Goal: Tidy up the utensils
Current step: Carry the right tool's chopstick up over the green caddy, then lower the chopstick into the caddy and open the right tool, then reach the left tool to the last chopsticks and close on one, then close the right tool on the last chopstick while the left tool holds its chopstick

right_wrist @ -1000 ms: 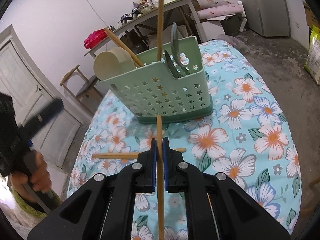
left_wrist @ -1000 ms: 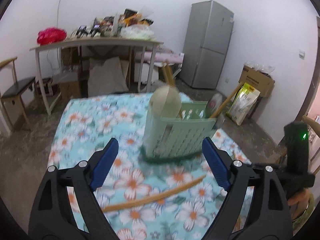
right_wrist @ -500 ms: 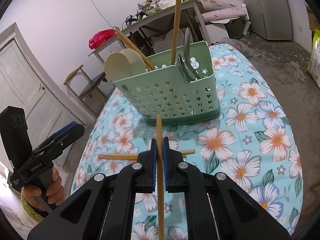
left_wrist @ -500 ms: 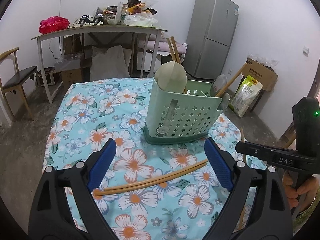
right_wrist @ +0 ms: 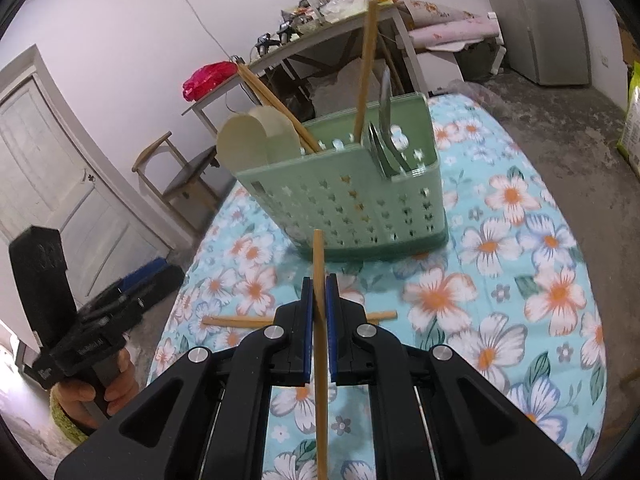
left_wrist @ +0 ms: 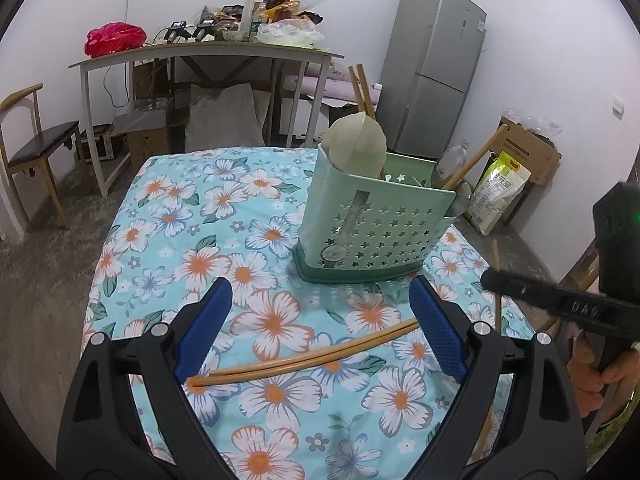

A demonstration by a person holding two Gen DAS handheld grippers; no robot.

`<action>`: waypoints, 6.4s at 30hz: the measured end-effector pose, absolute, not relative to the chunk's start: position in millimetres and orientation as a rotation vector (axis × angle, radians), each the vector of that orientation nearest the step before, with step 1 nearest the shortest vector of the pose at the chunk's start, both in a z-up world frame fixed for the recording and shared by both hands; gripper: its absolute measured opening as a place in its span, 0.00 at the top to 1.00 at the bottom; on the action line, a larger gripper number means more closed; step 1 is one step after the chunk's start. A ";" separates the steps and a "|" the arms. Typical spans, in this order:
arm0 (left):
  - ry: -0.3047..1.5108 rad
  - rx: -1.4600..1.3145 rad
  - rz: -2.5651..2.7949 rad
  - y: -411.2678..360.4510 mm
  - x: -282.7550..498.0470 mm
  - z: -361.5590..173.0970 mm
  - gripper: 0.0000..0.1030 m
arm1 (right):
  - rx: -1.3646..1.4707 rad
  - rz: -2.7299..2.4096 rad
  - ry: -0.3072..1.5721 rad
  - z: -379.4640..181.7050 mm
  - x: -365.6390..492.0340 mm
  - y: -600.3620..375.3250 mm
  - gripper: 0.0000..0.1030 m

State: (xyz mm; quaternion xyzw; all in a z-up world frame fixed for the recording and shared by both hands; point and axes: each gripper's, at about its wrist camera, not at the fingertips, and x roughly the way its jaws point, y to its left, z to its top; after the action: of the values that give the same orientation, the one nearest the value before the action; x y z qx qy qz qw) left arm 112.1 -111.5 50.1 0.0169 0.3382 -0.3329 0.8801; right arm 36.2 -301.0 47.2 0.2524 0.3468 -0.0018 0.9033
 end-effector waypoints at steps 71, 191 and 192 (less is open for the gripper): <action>0.779 0.032 -0.545 -88.5 129.1 22.0 0.16 | 0.336 0.020 0.570 86.8 40.5 -304.0 0.48; 1.026 0.227 -0.659 -132.9 91.2 -39.9 0.79 | 0.633 0.047 1.028 -60.7 135.6 -251.7 0.84; 1.025 0.229 -0.659 -132.9 90.9 -40.3 0.79 | 0.625 0.044 1.027 -60.5 135.1 -251.9 0.87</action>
State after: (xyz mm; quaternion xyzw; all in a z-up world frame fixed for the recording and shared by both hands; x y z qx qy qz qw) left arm 90.9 -132.9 -40.3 0.1074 0.4804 -0.3088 0.8138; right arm 135.1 -251.9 -60.5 0.2940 0.4830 0.0206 0.8245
